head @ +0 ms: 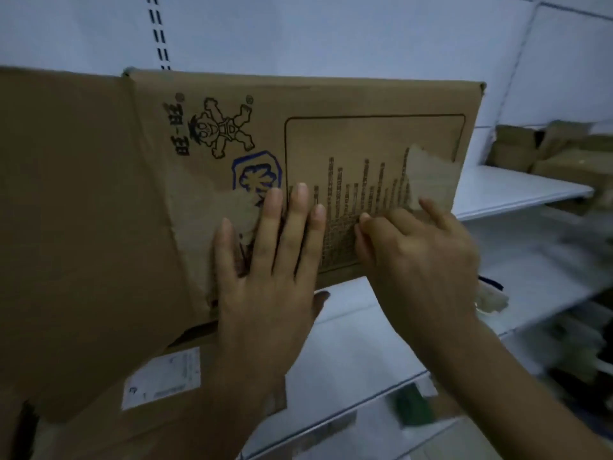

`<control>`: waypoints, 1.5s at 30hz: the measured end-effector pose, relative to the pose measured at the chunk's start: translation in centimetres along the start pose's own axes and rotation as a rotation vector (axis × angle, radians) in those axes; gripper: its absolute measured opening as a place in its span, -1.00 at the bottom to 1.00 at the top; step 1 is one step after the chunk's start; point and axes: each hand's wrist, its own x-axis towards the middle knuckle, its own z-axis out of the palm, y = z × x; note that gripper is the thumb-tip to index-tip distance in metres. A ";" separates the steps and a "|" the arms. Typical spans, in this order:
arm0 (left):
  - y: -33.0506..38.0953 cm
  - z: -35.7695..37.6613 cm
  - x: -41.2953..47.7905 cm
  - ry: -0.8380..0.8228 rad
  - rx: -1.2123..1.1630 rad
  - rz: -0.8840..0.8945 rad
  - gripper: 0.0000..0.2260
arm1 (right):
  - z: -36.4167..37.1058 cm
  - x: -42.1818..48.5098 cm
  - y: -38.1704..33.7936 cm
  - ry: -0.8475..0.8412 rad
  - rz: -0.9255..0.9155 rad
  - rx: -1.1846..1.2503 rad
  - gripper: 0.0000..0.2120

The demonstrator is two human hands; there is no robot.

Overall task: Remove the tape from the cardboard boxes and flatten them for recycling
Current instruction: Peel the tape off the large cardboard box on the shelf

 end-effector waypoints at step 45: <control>-3.8 1.6 -0.1 0.216 -0.086 0.224 -0.45 | -0.5 1.2 -2.5 -0.041 0.391 0.096 -0.85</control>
